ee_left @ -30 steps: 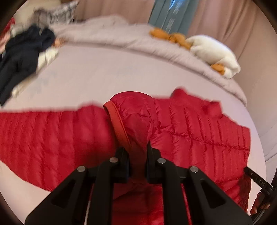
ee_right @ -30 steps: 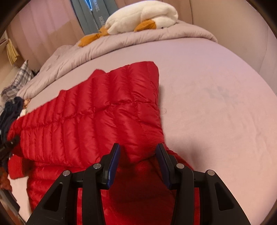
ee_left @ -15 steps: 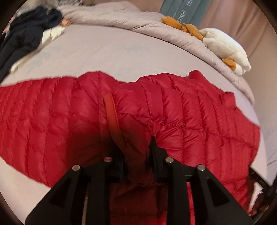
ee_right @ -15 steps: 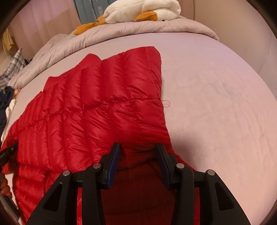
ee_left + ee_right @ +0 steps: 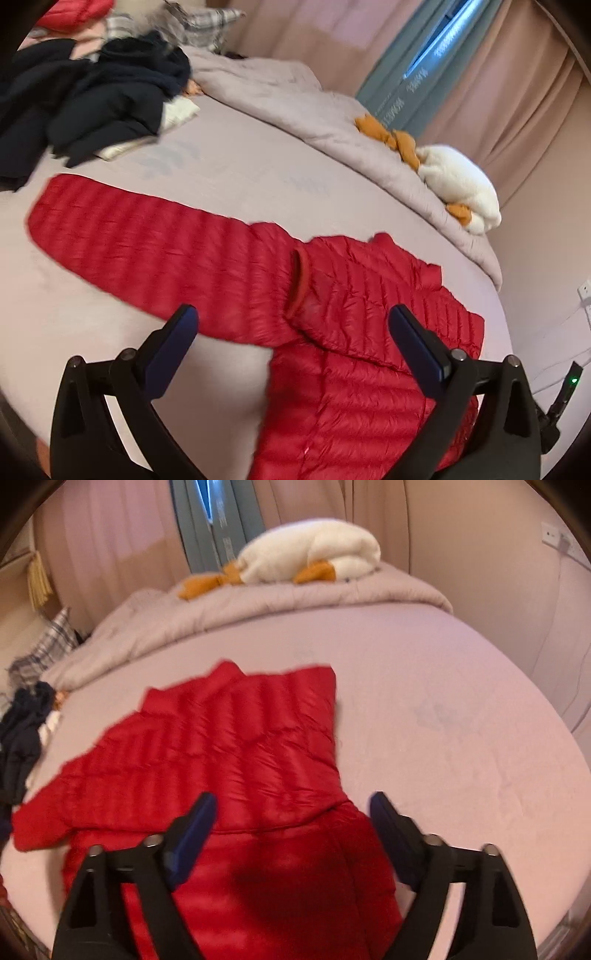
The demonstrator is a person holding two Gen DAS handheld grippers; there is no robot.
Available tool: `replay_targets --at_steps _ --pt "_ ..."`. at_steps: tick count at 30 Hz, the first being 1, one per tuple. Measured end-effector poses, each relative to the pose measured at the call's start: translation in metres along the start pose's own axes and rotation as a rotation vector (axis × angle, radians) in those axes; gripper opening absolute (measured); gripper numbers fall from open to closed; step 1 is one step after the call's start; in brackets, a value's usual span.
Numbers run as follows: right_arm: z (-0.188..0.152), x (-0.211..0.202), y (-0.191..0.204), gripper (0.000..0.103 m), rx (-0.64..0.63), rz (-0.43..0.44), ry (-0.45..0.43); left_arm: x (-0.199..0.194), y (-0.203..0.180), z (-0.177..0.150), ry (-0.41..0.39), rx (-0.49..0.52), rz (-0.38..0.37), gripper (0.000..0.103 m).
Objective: Fold large clothes
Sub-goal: 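Reach the left gripper to the other sleeve cuff and grasp it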
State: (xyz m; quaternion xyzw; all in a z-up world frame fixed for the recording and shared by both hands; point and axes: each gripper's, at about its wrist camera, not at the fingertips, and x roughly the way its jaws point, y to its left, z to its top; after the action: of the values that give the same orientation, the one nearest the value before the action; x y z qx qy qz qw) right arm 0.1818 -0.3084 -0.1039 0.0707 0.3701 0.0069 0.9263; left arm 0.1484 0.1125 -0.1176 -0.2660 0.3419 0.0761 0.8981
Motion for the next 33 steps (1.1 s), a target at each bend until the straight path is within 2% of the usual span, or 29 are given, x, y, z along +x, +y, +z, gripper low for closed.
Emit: replay_targets --at_steps 3,5,10,17,22,33 --pt "0.007 -0.025 0.009 0.093 -0.010 0.080 -0.031 -0.025 0.019 -0.003 -0.025 -0.026 0.033 0.103" --pt "0.008 -0.044 0.024 0.102 -0.047 0.106 -0.071 -0.040 0.034 -0.005 -0.046 -0.055 0.057 0.103" --pt "0.006 -0.084 0.061 0.102 -0.144 0.154 -0.178 -0.072 0.079 -0.006 -0.101 -0.147 0.095 0.103" --pt "0.004 -0.103 0.092 0.102 -0.213 0.223 -0.241 -0.088 0.126 -0.005 -0.124 -0.246 0.126 0.103" --pt "-0.004 -0.098 0.113 0.102 -0.251 0.197 -0.235 -0.088 0.154 -0.002 -0.117 -0.287 0.156 0.103" --pt "-0.016 -0.094 0.133 0.102 -0.230 0.189 -0.189 -0.074 0.197 0.010 -0.099 -0.344 0.186 0.103"
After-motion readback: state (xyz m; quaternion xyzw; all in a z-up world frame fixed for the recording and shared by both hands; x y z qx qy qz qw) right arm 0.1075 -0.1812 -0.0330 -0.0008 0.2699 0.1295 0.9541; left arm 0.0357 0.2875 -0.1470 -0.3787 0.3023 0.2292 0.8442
